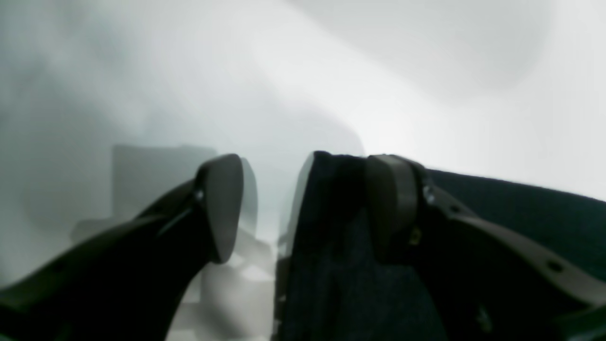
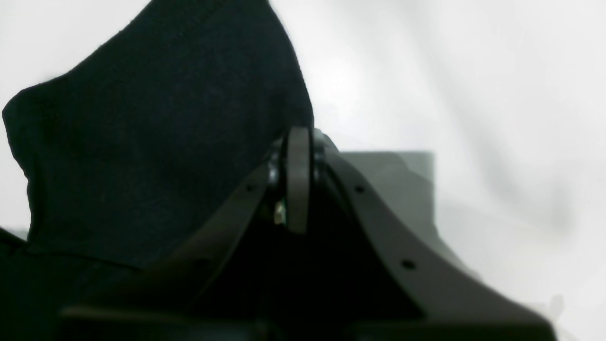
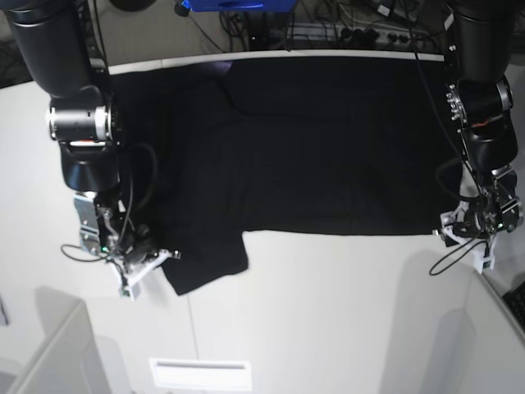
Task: Fold the T-shirt properly
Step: 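Move the left gripper to the hem corner and grasp it, then lift the hem and sleeve corners and fold them toward the shoulder edge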
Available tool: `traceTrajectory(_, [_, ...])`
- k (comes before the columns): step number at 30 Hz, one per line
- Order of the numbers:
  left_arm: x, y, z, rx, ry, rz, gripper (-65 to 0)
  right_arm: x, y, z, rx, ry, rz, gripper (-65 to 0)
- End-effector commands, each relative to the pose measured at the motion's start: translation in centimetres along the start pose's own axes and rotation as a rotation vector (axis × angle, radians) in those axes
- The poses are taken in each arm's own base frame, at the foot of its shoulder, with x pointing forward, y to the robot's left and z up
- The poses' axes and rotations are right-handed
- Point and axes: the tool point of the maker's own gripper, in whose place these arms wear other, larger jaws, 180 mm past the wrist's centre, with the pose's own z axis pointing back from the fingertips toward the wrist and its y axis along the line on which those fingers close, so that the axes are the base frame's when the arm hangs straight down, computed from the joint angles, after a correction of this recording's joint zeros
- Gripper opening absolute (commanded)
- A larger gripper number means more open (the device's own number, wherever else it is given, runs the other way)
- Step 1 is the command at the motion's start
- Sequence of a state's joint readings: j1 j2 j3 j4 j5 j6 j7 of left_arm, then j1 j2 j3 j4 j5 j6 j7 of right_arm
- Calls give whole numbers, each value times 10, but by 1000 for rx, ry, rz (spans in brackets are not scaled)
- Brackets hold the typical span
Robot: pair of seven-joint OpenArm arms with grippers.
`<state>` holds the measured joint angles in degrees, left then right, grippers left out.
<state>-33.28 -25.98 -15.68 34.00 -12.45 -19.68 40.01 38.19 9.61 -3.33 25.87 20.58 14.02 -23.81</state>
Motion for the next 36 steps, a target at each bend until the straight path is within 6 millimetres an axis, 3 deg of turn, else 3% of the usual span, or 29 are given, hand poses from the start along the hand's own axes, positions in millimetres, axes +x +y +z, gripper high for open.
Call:
traceTrajectory(1, [22,5,8,5,-51,4,-262,-2,-6,2,-19,38,11,-650])
traceTrajectory(6, [7,3,3,-1,-31,2,-296,-3,-6,2,-19,37,11,-650])
traceTrajectory(8, [3,-5,0,-14,-24,1,-372,-2,-6,2,-19,36,11,-650])
traceTrajectory(15, [2,-7,-1,-14,-22,-3,-650,-2,-6,2,-19,35,9,-650])
traceTrajectory(23, [25,-12,9,-20,-86,-24,-650,3,-4,3,-16,20,11,-650])
traceTrajectory(31, [44,-21,26,-17,-177,-86,-650,17,8,18,5,-92,78,-650])
traceTrajectory(36, [40,-24,41,0,-149,-143,-650,24,8,27,-25,-149,77,-650])
